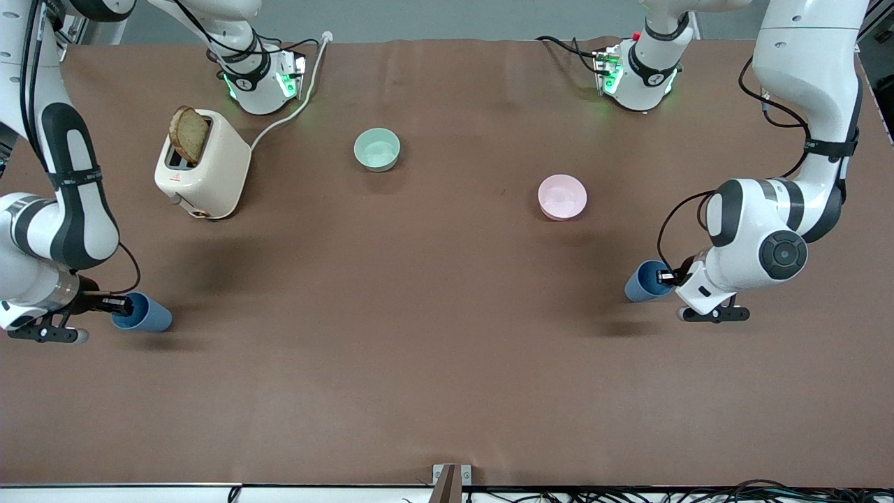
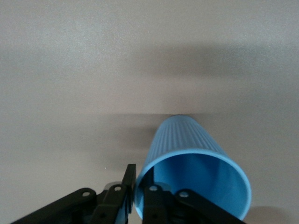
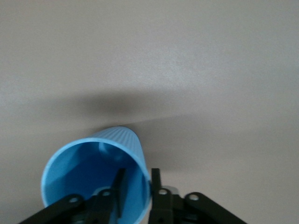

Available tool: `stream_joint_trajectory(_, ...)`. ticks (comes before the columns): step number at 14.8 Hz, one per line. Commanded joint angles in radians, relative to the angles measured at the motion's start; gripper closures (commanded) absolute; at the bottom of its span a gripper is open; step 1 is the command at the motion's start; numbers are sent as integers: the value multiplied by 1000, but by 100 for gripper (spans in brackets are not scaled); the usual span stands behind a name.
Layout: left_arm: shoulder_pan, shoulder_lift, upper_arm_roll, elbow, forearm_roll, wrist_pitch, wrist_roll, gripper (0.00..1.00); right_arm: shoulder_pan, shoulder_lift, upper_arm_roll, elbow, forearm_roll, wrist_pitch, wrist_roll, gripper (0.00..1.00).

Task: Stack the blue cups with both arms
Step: 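Grasp a blue cup with the left gripper while the right gripper grasps the other, then set the blue cup mid-table with the left gripper while the right gripper lifts its cup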

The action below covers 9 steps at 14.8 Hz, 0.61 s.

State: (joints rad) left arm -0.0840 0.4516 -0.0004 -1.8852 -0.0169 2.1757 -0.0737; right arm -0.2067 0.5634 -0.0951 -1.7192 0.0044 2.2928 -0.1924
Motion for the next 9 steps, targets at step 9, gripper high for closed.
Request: stream_joint_trajectory(9, -25, -10, -147, 332, -3, -306, 3, 100, -22, 1, 14, -5, 3, 11, -10, 92)
